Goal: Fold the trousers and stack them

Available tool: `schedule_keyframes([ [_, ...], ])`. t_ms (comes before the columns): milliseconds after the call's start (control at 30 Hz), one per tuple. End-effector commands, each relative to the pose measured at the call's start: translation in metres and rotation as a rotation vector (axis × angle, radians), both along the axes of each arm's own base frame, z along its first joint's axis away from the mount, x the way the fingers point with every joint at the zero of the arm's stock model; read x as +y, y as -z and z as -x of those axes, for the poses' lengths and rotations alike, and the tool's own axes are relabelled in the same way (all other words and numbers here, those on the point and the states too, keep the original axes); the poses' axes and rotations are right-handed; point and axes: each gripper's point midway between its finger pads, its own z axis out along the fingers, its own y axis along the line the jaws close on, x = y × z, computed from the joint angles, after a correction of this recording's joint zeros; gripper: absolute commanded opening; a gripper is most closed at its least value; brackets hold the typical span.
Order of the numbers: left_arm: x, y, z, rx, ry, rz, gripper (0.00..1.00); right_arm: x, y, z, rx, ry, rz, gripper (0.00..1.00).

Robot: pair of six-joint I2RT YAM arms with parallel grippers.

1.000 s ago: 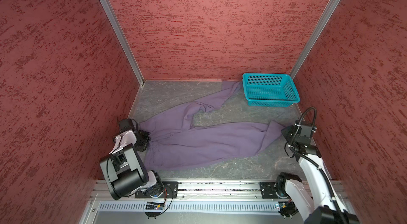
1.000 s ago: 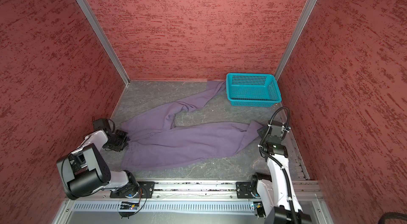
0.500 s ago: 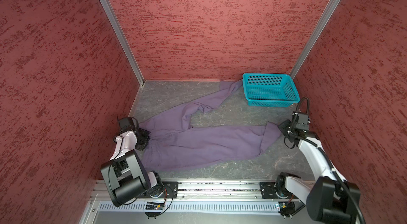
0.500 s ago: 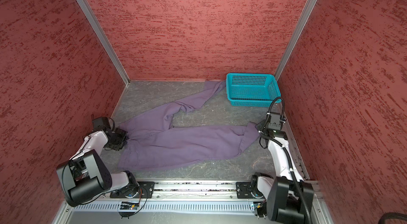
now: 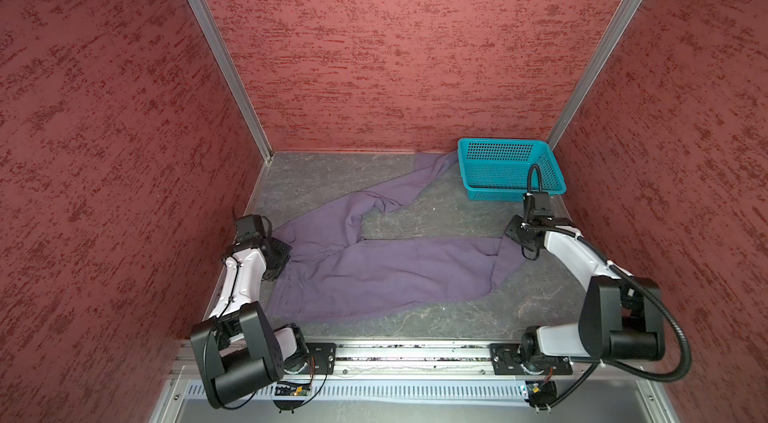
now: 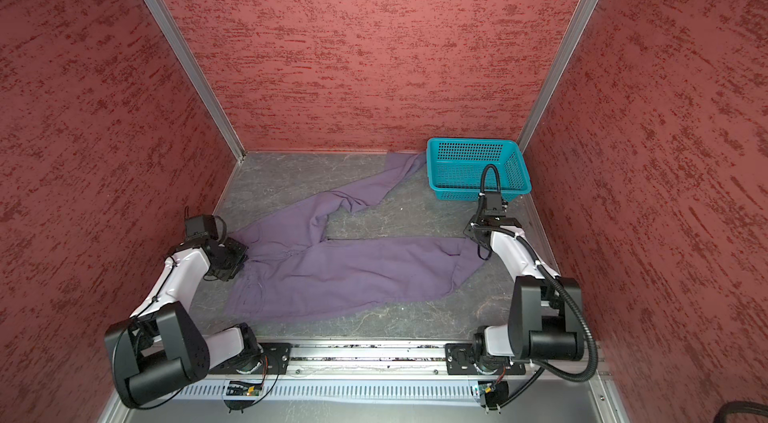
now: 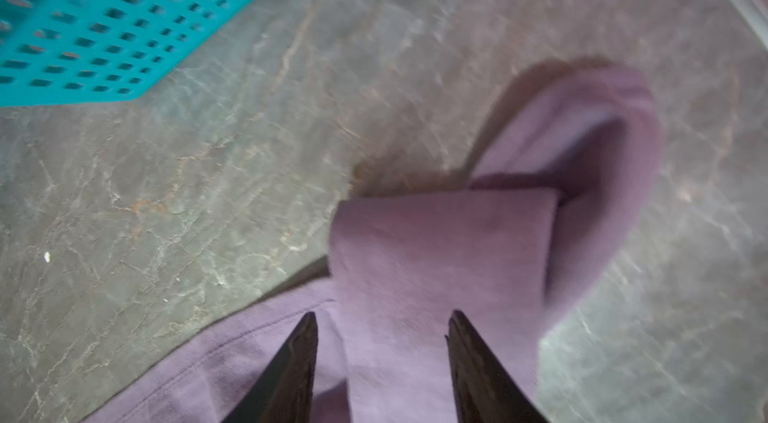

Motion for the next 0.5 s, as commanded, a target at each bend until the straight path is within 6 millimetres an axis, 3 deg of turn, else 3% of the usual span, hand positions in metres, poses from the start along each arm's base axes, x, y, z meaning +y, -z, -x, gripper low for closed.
schedule_keyframes([
  [0,0.011,-0.019,0.006,-0.002,-0.026,-0.066,0.11,0.000,0.000,-0.011,0.037,-0.049,0.113,0.50],
  [100,0.015,-0.030,0.009,-0.016,-0.045,-0.096,0.14,0.005,0.013,-0.016,0.092,-0.094,0.152,0.51],
  [200,0.016,-0.038,0.010,-0.038,-0.049,-0.103,0.24,0.005,0.029,-0.014,0.161,-0.115,0.171,0.51],
  [333,0.015,-0.037,0.011,-0.036,-0.055,-0.100,0.30,0.003,0.046,-0.010,0.218,-0.127,0.197,0.52],
  [400,0.014,-0.033,0.012,-0.029,-0.058,-0.087,0.32,0.000,0.049,-0.008,0.235,-0.121,0.212,0.50],
  [467,0.013,-0.032,0.011,-0.026,-0.059,-0.080,0.34,-0.004,0.048,-0.007,0.234,-0.114,0.230,0.41],
])
